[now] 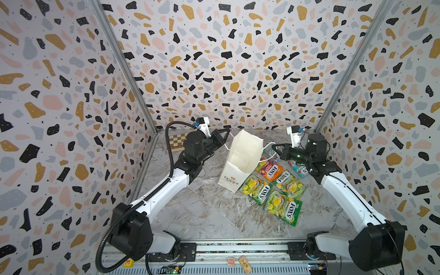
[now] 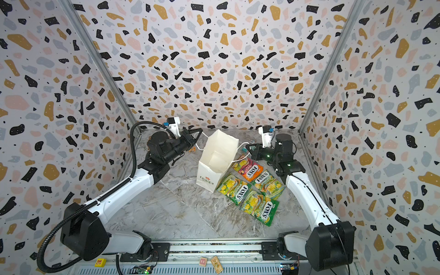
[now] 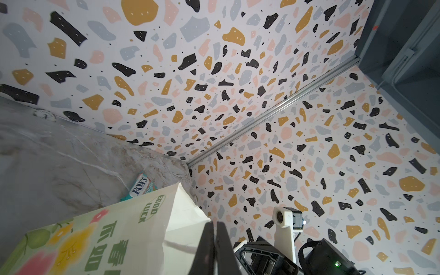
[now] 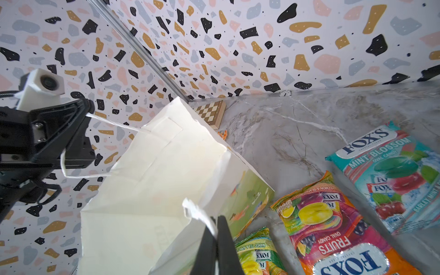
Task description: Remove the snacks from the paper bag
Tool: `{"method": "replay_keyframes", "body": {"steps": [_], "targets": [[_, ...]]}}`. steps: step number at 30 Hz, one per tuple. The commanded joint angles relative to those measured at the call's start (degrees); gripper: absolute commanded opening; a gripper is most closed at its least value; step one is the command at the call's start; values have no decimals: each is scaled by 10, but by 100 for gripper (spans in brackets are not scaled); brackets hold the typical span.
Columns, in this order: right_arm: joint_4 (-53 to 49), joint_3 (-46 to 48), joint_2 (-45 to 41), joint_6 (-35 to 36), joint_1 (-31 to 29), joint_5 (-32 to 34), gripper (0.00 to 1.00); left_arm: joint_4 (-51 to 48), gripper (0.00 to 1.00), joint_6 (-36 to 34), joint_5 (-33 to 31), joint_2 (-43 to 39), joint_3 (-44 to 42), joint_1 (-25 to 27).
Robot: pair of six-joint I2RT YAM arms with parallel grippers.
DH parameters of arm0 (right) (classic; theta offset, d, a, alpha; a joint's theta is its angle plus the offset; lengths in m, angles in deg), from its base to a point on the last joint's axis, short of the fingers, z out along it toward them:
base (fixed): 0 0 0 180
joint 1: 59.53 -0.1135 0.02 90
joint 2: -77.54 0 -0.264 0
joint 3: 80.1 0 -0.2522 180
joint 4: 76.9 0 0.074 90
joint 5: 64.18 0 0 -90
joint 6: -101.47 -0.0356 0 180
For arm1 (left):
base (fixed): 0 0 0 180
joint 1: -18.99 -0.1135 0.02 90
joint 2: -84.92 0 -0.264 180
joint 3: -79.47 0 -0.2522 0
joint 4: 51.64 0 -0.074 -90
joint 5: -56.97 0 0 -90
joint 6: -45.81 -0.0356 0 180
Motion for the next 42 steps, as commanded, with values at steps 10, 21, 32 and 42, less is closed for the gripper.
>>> {"method": "replay_keyframes", "body": {"steps": [10, 21, 32, 42], "targets": [[-38, -90, 73, 27, -61, 49, 41, -47, 35, -84, -19, -13, -16, -54], [-48, -117, 48, 61, -71, 106, 80, -203, 92, -237, -65, -32, 67, -69], [1, -60, -40, 127, -71, 214, 95, -276, 100, -398, -250, -115, 84, -69], [11, 28, -105, 115, -70, 504, 95, -262, 100, -405, -473, -174, 9, -69]]}}
